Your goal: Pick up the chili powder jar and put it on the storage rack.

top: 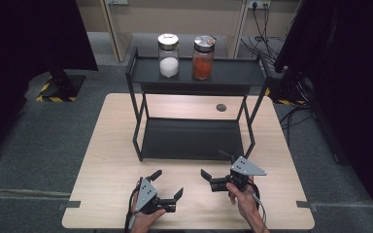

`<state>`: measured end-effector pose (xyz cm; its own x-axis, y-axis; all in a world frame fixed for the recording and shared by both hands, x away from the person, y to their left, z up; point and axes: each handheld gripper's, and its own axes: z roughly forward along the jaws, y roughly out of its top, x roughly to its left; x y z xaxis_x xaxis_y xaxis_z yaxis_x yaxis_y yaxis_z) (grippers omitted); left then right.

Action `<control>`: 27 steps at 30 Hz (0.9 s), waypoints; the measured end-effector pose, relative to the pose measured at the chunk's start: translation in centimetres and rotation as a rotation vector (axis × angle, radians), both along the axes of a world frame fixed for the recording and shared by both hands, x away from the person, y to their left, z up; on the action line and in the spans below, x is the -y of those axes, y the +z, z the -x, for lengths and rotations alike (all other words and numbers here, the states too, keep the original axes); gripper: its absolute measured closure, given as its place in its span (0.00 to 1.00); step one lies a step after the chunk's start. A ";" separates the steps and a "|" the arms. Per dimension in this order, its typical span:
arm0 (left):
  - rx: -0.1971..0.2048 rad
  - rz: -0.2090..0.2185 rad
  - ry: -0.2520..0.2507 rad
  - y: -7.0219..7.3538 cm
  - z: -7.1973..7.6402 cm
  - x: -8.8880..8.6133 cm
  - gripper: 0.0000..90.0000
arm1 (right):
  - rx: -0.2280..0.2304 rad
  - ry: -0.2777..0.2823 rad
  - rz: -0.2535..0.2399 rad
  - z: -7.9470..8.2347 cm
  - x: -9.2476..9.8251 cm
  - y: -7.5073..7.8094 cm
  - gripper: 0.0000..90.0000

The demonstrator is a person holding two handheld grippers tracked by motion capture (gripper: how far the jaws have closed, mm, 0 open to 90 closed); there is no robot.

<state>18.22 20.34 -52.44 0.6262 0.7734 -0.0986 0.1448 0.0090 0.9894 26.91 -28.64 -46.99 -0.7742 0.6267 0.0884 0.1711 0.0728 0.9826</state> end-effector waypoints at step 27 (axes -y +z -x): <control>0.011 -0.008 -0.006 0.1 0.1 0.0 0.01 | -0.026 0.015 0.012 0.0 0.1 -0.8 0.01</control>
<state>18.08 20.30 -52.38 0.6316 0.7706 -0.0849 0.1334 -0.0001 0.9911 26.92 -28.69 -47.82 -0.7812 0.6159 0.1014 0.1958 0.0875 0.9767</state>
